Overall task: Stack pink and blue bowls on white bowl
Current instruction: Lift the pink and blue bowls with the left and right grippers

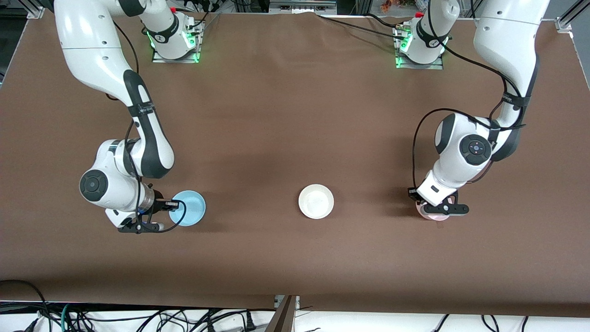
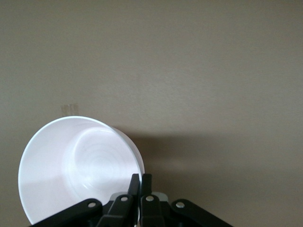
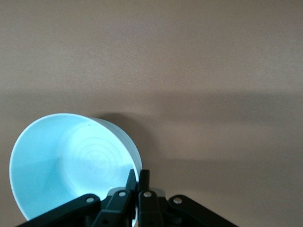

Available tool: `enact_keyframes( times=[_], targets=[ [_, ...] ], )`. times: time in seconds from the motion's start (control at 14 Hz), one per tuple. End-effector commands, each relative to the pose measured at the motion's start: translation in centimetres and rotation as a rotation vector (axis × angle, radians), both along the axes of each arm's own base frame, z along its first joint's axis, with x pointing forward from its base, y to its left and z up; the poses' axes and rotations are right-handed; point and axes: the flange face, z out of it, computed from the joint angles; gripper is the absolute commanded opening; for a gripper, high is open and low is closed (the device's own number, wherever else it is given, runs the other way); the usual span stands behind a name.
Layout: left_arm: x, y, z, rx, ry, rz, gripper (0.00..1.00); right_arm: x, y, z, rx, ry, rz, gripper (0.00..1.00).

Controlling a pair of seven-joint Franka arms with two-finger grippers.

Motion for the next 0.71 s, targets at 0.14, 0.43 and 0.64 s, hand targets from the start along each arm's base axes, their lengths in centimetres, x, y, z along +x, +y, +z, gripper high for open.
enact_keyframes(
  times=[0.14, 0.43, 0.64],
  targets=[
    [0.6, -6.2, 5.6, 0.024, 0.044, 0.095, 0.00, -1.2, -1.5, 9.0, 0.050, 0.049, 0.002, 0.00],
    [-0.4, -12.2, 7.5, 0.010, 0.032, 0.197, 0.00, -3.2, -4.1, 16.8, 0.075, 0.087, 0.014, 0.00],
    [-1.3, -16.2, 7.9, -0.009, 0.017, 0.262, 0.00, -4.7, -7.1, 21.2, 0.083, 0.089, 0.024, 0.00]
  ],
)
